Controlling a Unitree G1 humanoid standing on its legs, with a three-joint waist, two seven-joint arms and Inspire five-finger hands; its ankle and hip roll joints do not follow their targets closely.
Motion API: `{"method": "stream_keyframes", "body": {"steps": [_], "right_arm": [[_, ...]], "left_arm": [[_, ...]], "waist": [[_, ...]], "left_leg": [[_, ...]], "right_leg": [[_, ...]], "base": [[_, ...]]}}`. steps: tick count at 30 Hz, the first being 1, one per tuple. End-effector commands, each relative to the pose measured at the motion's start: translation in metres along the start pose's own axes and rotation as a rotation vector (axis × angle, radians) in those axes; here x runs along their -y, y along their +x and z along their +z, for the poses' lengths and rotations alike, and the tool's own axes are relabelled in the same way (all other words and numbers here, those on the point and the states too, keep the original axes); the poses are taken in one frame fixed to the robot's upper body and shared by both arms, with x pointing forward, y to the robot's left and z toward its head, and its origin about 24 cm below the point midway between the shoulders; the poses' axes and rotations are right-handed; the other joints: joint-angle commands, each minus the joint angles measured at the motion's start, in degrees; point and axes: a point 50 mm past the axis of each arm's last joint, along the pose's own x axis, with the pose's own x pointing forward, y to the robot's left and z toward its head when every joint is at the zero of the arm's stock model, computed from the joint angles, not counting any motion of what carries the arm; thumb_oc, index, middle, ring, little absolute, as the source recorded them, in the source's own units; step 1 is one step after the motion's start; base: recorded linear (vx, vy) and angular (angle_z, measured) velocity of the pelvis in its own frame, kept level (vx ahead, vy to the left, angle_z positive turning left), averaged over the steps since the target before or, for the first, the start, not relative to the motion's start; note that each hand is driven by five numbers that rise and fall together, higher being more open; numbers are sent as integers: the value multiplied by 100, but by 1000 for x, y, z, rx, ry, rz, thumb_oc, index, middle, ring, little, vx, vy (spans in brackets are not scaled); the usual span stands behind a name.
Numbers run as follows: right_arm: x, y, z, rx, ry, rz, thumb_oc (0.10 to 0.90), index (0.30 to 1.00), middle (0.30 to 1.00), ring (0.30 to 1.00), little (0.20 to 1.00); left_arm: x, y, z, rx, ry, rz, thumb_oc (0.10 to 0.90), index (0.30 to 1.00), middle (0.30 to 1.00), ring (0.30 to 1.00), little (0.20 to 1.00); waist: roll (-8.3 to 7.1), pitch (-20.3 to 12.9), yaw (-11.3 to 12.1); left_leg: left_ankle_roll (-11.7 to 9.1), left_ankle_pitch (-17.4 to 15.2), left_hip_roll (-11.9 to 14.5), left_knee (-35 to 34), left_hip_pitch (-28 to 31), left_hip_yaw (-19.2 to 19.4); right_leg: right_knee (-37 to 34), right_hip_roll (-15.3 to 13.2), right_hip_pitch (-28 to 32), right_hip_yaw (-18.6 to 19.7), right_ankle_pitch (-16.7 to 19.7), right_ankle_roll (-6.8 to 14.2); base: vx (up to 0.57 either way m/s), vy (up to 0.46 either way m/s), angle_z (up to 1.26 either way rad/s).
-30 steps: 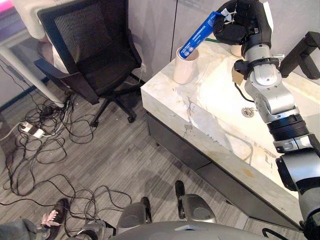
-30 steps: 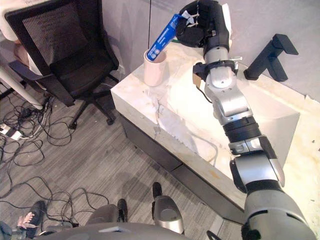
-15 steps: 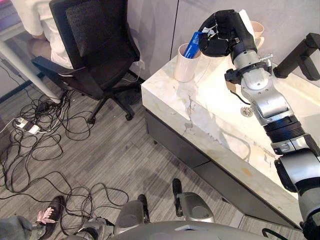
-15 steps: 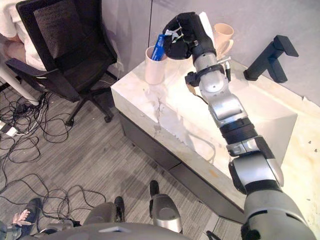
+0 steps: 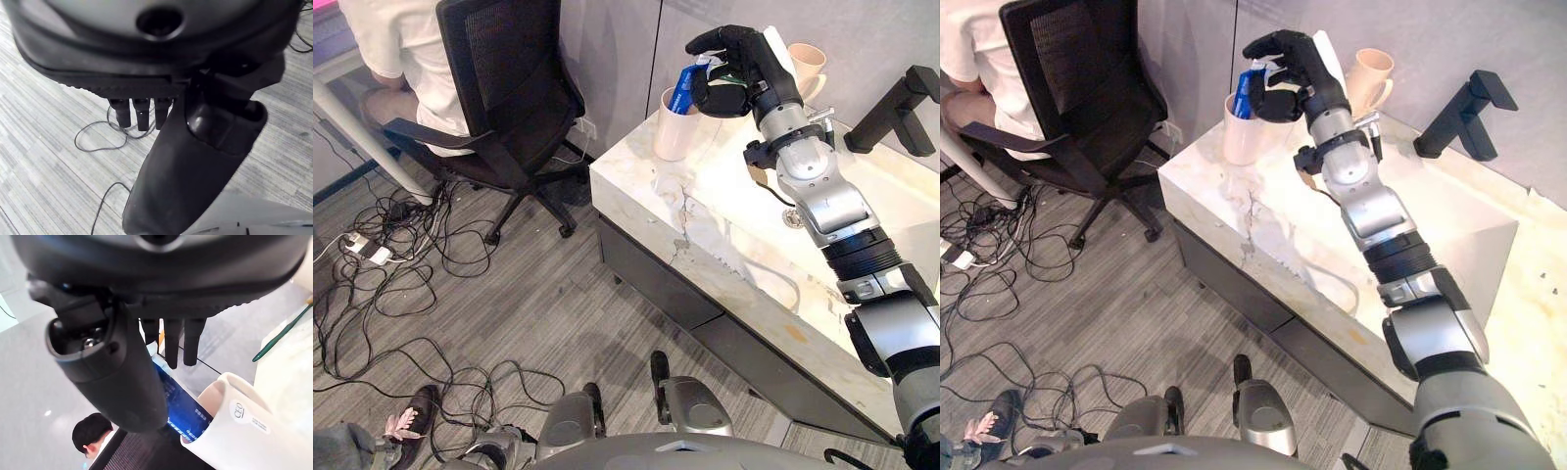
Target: Organize the bathroom.
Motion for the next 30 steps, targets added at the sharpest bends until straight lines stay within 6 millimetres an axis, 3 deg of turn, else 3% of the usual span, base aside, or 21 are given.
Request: {"method": "stream_keyframes", "body": {"steps": [1, 21, 28, 30], "right_arm": [[16, 15, 53, 218, 2, -69, 800, 900, 900, 900, 900], [13, 14, 29, 106, -122, 0, 800, 900, 900, 900, 900], [31, 13, 29, 117, -170, -72, 800, 900, 900, 900, 900], [49, 11, 32, 142, -177, -156, 800, 900, 900, 900, 900]], "left_arm": [[-29, 3, -27, -90, 100, 89, 800, 900, 900, 900, 900], [-26, 3, -28, -89, 112, 83, 800, 900, 900, 900, 900], [-24, 3, -27, -87, 103, 78, 800, 900, 900, 900, 900], [-22, 3, -29, -90, 92, 78, 800, 900, 900, 900, 900]], "waist": [[-53, -409, 87], [-204, -649, -62], [-271, -763, -121], [-287, -809, -160]], "left_leg": [[106, -288, 360, -470, 640, 196], [130, -342, 334, -602, 868, 388], [133, -335, 345, -636, 916, 420], [119, -330, 350, -665, 945, 441]], "right_leg": [[506, -399, -536, 596, -372, 752], [189, -347, -387, 744, -228, 787], [125, -309, -334, 812, -217, 762], [102, -291, -316, 839, -213, 755]], "base": [[0, 0, 0], [-7, 14, -5], [-6, 21, -11], [-18, 47, -11]]}}
